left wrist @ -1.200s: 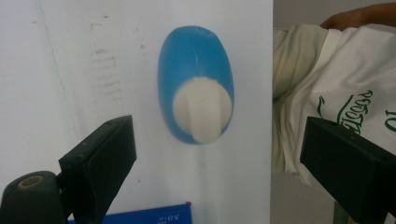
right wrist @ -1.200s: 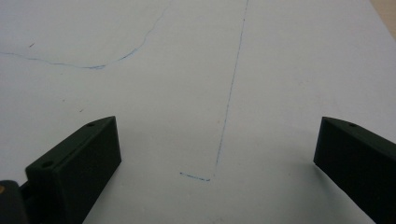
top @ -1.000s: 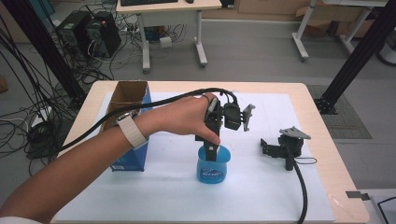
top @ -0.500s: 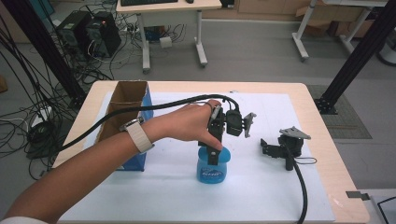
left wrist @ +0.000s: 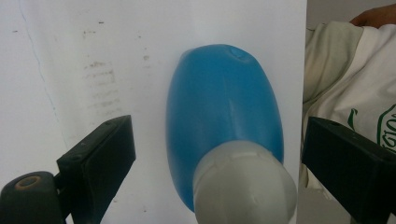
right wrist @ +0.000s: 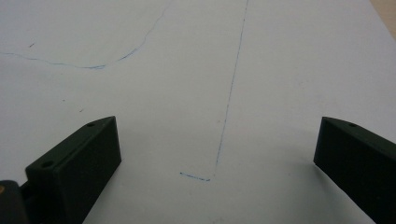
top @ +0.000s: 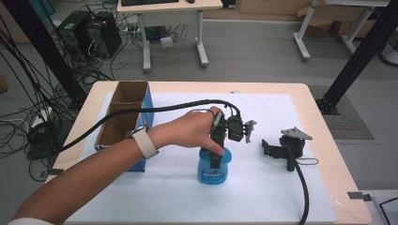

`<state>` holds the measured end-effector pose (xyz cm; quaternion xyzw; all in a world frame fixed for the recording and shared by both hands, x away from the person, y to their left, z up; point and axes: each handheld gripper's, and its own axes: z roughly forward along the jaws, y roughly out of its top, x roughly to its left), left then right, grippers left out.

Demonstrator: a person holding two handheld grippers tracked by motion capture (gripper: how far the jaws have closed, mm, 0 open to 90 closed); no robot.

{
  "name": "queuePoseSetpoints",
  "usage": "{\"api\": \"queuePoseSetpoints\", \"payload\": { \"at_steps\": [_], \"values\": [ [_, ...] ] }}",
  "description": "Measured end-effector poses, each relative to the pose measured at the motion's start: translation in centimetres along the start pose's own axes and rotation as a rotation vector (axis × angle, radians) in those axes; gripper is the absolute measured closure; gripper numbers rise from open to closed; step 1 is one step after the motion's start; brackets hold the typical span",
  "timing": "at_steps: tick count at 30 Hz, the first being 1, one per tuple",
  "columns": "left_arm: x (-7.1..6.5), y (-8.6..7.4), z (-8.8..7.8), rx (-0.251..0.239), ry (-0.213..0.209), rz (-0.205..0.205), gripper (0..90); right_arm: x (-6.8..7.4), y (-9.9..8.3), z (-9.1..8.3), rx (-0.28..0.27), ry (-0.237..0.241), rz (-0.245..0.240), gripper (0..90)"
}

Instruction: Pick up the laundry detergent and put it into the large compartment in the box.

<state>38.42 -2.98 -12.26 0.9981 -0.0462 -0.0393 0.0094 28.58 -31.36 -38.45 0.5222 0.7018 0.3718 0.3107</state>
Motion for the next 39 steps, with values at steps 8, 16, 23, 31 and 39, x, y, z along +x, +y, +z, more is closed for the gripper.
{"api": "queuePoseSetpoints", "payload": {
  "at_steps": [8,16,23,31,39],
  "values": [
    [0.3,-0.4,0.9,0.001,-0.003,-0.021,15.5,0.0,0.0,0.0,-0.001,0.000,0.000,0.0],
    [0.2,-0.5,1.4,-0.007,-0.008,-0.012,18.1,0.0,0.0,0.0,-0.001,0.000,0.000,0.0],
    [0.2,-0.5,1.8,-0.009,-0.004,-0.003,23.9,0.0,0.0,0.0,-0.001,-0.001,0.001,0.0],
    [0.5,-0.3,2.1,-0.001,-0.026,0.005,33.8,0.0,0.0,0.0,0.000,-0.001,0.000,0.0],
    [0.0,-0.6,1.8,-0.012,0.001,0.012,36.3,0.0,0.0,0.0,0.001,0.000,0.002,0.0]
  ]
}}
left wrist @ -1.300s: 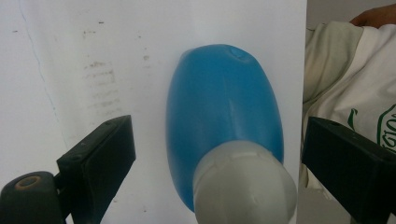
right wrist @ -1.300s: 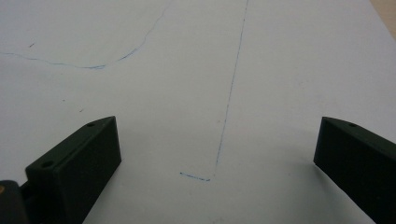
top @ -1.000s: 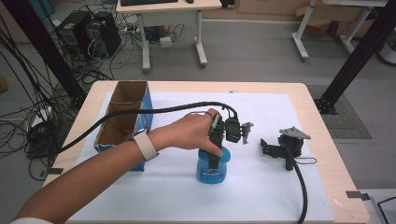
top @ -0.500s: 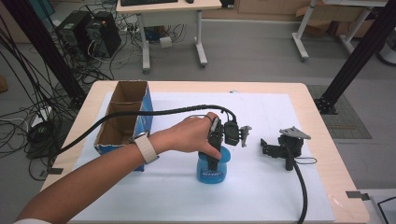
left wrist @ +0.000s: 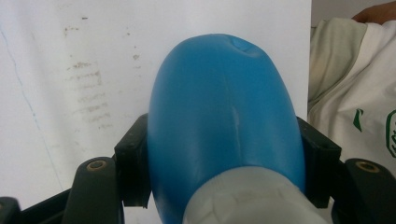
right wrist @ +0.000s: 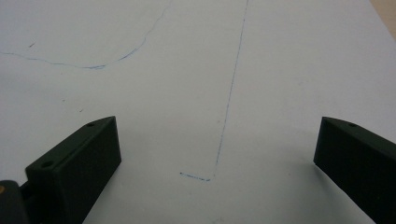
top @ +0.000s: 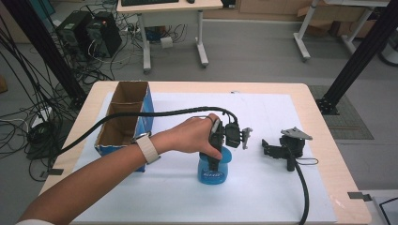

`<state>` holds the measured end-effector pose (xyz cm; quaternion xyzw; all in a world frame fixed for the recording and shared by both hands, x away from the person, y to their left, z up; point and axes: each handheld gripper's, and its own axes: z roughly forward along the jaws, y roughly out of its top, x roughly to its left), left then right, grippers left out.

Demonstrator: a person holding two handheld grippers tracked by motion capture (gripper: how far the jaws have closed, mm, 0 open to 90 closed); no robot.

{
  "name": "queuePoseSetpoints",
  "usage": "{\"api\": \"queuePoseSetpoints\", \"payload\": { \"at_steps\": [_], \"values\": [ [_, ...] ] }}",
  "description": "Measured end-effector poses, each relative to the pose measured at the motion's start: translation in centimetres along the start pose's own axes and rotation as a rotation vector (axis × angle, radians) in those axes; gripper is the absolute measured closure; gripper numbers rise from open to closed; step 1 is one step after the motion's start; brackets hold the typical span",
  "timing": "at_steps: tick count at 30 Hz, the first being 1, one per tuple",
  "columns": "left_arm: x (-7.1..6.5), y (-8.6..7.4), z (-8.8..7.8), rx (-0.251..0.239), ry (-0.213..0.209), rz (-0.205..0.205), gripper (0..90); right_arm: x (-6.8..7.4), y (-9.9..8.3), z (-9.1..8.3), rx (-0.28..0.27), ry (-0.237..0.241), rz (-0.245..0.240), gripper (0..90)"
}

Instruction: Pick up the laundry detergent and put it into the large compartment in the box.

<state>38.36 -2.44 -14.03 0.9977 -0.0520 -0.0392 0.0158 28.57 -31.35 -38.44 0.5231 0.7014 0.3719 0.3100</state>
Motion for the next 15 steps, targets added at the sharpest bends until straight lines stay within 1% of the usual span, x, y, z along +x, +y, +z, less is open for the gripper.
{"api": "queuePoseSetpoints", "payload": {
  "at_steps": [1,3,6,8,9,11,12,13,14,15],
  "values": [
    [0.0,0.1,-0.1,0.010,-0.001,-0.005,37.2,0.0,0.0,0.0,-0.001,0.000,-0.002,0.0],
    [-0.1,0.2,-0.1,0.016,0.003,-0.008,37.3,0.0,0.0,0.0,-0.001,0.000,-0.002,0.0],
    [-0.3,0.3,-0.2,0.018,0.005,-0.012,37.4,0.0,0.0,0.0,0.001,0.000,0.001,0.0],
    [-0.4,0.2,-0.5,0.015,0.002,-0.023,37.4,0.0,0.0,0.0,-0.001,-0.001,0.001,0.0],
    [-0.5,0.3,-0.7,0.021,0.003,-0.025,37.4,0.0,0.0,0.0,0.000,0.000,0.001,0.0],
    [-0.7,0.1,-1.4,0.017,0.006,-0.041,37.4,0.0,0.0,0.0,0.001,0.000,0.001,0.0],
    [-1.2,-0.1,-2.4,0.011,0.015,-0.055,37.4,0.0,0.0,0.0,0.001,0.000,-0.002,0.0],
    [-1.4,-0.3,-2.9,0.008,0.020,-0.062,37.4,0.0,0.0,0.0,0.001,0.000,-0.002,0.0],
    [-1.4,-0.3,-2.9,0.008,0.020,-0.062,37.5,0.0,0.0,0.0,0.001,0.000,-0.002,0.0],
    [-1.6,-0.4,-3.5,0.006,0.026,-0.071,37.5,0.0,0.0,0.0,0.001,0.000,-0.001,0.0]
  ]
}}
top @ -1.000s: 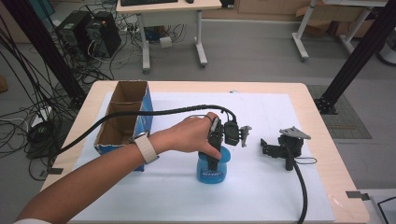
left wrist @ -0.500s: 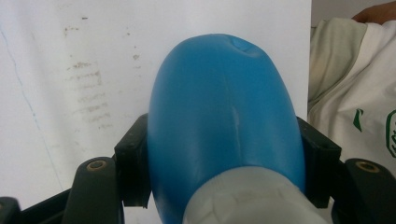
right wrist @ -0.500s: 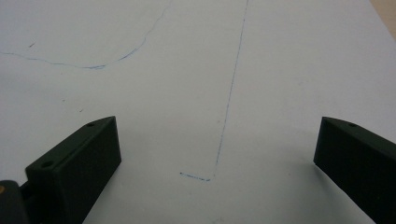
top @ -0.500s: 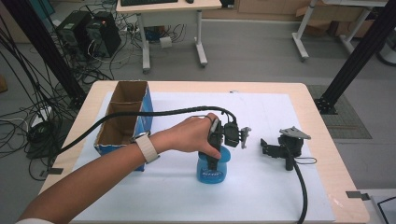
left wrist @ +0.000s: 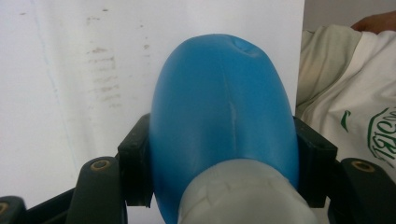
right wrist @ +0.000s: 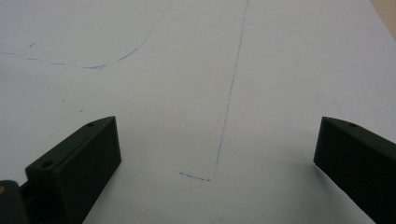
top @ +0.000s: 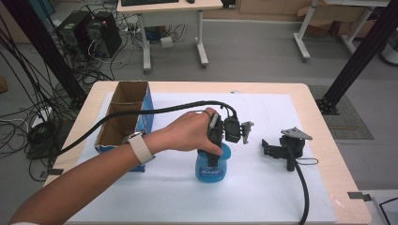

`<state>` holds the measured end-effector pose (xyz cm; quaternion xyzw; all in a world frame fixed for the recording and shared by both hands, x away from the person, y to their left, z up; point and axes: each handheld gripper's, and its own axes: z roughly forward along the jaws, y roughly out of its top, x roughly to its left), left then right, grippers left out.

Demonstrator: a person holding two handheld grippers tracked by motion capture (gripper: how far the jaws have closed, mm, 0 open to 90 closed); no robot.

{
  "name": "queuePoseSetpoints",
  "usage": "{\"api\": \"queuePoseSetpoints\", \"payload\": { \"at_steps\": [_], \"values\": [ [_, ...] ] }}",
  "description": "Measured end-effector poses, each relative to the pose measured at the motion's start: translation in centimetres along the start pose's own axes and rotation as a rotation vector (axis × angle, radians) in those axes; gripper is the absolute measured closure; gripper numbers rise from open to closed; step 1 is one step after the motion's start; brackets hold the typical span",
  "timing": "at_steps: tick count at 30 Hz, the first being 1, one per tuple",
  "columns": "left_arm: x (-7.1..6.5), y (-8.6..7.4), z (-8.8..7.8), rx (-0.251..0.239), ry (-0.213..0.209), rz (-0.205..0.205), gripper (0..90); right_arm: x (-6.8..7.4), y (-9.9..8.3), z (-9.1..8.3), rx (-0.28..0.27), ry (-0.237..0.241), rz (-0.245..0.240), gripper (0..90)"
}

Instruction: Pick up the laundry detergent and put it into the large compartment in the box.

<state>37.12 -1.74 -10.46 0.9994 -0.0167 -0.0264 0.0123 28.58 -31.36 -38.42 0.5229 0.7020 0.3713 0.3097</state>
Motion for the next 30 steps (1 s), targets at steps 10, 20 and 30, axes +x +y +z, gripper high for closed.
{"api": "queuePoseSetpoints", "payload": {
  "at_steps": [10,20,30],
  "values": [
    [0.2,-2.4,-6.4,-0.023,-0.011,-0.217,37.5,0.0,0.0,0.0,-0.001,-0.001,0.002,0.0],
    [0.9,-6.5,-11.1,-0.051,0.003,-0.442,37.6,0.0,0.0,0.0,-0.003,-0.001,-0.001,0.0],
    [1.5,-13.8,-15.4,-0.064,0.034,-0.754,37.6,0.0,-0.1,0.0,-0.004,-0.001,-0.001,0.0]
  ]
}}
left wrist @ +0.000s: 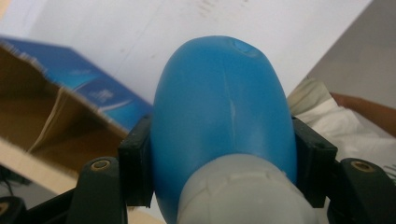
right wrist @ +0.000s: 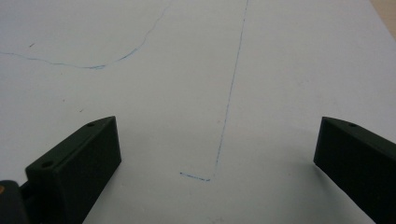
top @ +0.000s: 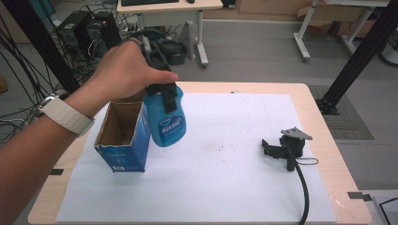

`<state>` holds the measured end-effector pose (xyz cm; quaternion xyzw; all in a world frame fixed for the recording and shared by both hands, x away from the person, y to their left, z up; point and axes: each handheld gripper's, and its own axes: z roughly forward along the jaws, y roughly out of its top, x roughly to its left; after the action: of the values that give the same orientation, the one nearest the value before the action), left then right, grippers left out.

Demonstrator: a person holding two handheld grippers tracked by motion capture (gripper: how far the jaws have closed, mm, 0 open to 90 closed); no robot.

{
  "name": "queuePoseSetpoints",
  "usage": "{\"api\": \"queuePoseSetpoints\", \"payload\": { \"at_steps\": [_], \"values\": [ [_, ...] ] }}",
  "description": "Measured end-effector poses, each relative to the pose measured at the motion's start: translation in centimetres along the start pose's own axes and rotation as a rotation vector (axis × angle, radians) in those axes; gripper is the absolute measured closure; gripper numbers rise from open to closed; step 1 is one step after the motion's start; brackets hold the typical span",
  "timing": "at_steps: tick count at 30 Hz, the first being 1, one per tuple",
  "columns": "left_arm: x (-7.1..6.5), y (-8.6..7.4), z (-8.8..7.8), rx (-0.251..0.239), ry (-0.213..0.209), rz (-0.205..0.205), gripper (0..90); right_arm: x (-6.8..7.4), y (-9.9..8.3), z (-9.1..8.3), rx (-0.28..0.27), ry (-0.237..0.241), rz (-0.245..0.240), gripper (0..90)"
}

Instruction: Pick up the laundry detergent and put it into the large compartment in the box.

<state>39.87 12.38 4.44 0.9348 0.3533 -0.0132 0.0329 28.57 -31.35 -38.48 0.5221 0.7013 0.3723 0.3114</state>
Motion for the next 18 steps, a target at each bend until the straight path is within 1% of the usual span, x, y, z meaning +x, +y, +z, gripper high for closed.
{"api": "queuePoseSetpoints", "payload": {
  "at_steps": [1,2,3,4,5,7,8,9,10,11,12,13,15,16,17,18],
  "values": [
    [0.0,0.0,0.0,0.000,0.000,0.000,37.6,0.0,0.0,0.0,0.000,0.000,0.000,0.0],
    [0.4,-0.3,-0.2,-0.002,-0.002,-0.016,37.6,0.0,0.0,0.0,0.000,0.000,0.001,0.0],
    [0.9,-0.9,-0.5,-0.014,-0.004,-0.044,37.6,0.0,0.0,0.0,-0.001,-0.001,0.001,0.0],
    [1.4,-1.3,-0.8,-0.016,-0.007,-0.070,37.6,0.0,0.0,0.0,-0.001,-0.001,0.001,0.0],
    [1.9,-1.9,-1.0,-0.030,-0.013,-0.104,37.7,0.0,0.0,0.0,0.000,0.000,0.001,0.0],
    [3.1,-3.0,-1.7,-0.035,-0.020,-0.164,37.7,0.0,0.0,0.0,0.000,0.000,0.001,0.0],
    [3.1,-3.0,-1.7,-0.035,-0.020,-0.164,37.7,0.0,0.0,0.0,0.000,0.000,0.001,0.0],
    [3.9,-3.8,-2.2,-0.041,-0.025,-0.194,37.7,0.0,0.0,0.0,-0.001,0.000,-0.002,0.0],
    [3.9,-3.8,-2.2,-0.041,-0.025,-0.194,37.7,0.0,0.0,0.0,-0.001,0.000,-0.001,0.0],
    [4.2,-4.1,-2.4,-0.045,-0.027,-0.211,37.7,0.0,0.0,0.0,-0.001,0.000,-0.001,0.0],
    [4.9,-4.8,-2.7,-0.050,-0.029,-0.246,37.7,0.0,0.0,0.0,-0.002,-0.001,-0.001,0.0],
    [4.9,-4.8,-2.7,-0.050,-0.029,-0.246,37.7,0.0,0.0,0.0,-0.002,-0.001,-0.001,0.0],
    [5.7,-5.8,-2.9,-0.068,-0.034,-0.292,37.7,0.0,0.0,0.0,-0.001,0.000,0.000,0.0],
    [6.4,-6.6,-3.1,-0.081,-0.037,-0.324,37.8,0.0,0.0,0.0,-0.001,0.000,0.000,0.0],
    [6.4,-6.6,-3.1,-0.081,-0.037,-0.324,37.7,0.0,0.0,0.0,-0.001,0.000,0.000,0.0],
    [6.6,-6.9,-3.1,-0.084,-0.035,-0.337,37.7,0.0,0.0,0.0,-0.001,-0.001,0.000,0.0]
  ]
}}
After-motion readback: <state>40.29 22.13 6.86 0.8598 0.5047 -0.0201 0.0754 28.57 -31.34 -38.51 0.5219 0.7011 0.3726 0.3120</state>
